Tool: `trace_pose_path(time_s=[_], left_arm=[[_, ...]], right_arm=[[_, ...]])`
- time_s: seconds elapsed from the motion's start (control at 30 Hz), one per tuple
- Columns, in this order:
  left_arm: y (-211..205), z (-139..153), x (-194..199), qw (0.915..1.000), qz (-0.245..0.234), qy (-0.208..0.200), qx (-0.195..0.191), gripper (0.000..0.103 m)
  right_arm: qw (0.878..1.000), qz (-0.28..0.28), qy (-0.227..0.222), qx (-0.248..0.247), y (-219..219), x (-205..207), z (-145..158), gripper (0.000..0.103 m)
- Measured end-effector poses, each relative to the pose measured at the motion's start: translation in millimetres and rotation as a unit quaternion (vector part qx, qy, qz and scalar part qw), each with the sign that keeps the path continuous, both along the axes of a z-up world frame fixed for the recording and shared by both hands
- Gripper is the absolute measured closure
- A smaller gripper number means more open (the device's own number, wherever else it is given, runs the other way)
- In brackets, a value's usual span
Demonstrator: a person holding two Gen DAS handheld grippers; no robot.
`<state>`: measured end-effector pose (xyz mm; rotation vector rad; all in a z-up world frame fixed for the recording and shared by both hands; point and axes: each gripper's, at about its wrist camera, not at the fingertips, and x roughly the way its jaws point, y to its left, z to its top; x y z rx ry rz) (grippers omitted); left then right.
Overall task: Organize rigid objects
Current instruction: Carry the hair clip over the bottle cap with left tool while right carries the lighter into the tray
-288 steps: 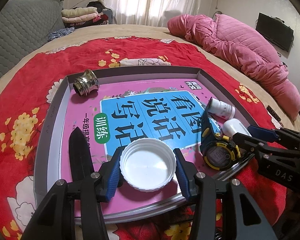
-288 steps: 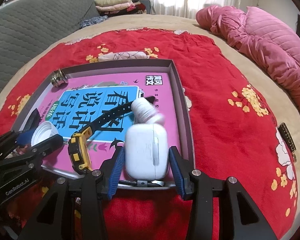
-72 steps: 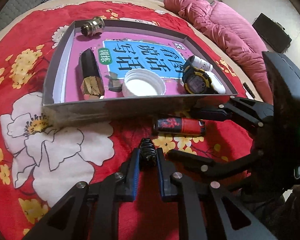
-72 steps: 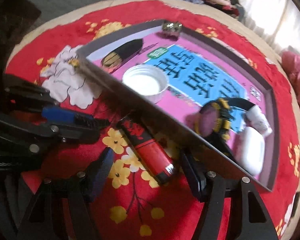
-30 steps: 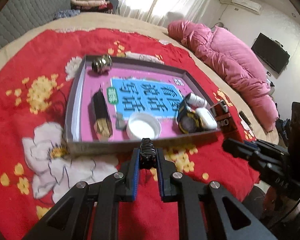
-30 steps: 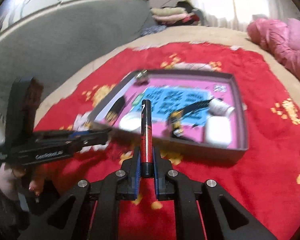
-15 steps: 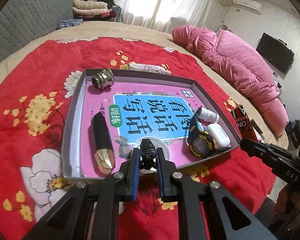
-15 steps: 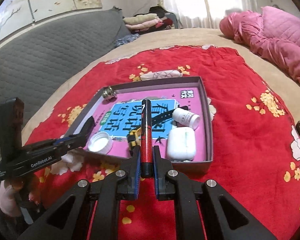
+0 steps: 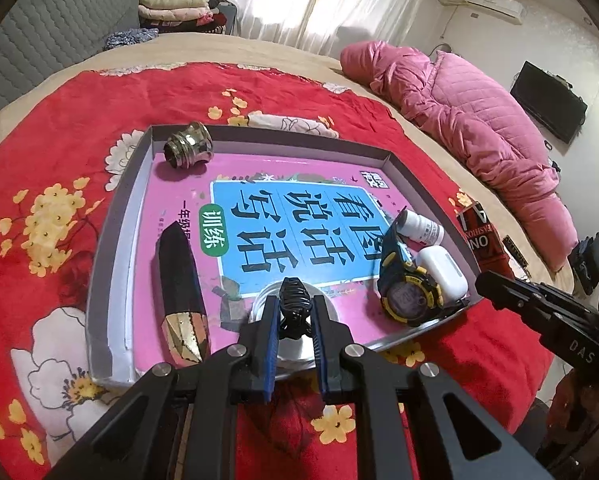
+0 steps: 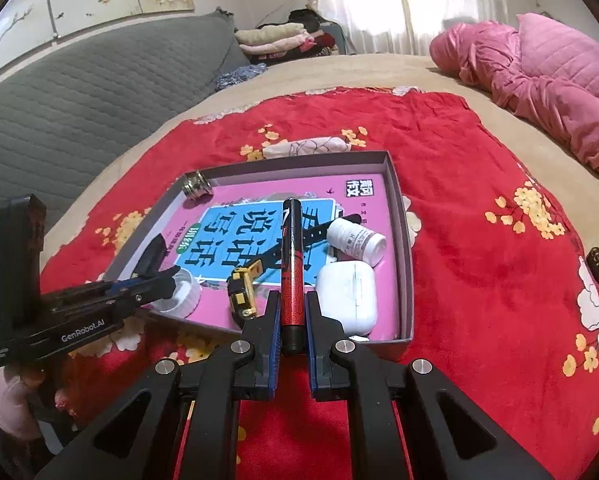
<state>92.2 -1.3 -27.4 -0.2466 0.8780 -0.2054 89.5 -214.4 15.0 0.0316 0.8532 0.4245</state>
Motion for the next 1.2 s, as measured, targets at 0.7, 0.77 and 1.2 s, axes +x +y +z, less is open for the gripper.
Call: trace_pose_path(time_s=[0.7, 0.77, 1.2], left_arm=[[1.1, -0.3, 0.6, 0.9998, -0.003, -0.009, 0.015, 0.087], [1.1, -0.4, 0.8, 0.9998, -0.003, -0.009, 0.016, 0.087], [1.2, -0.9, 0.7, 0.9998, -0.004, -0.009, 0.019, 0.087]], right_arm=[[0.997, -0.044, 0.018, -0.058, 0.4, 26.4, -21.8, 0.092], [0.997, -0.044, 0.018, -0.062, 1.0, 26.8, -22.0, 0.092], [0.997, -0.052, 0.023, -0.058, -2.1, 28.9, -22.5, 0.092]])
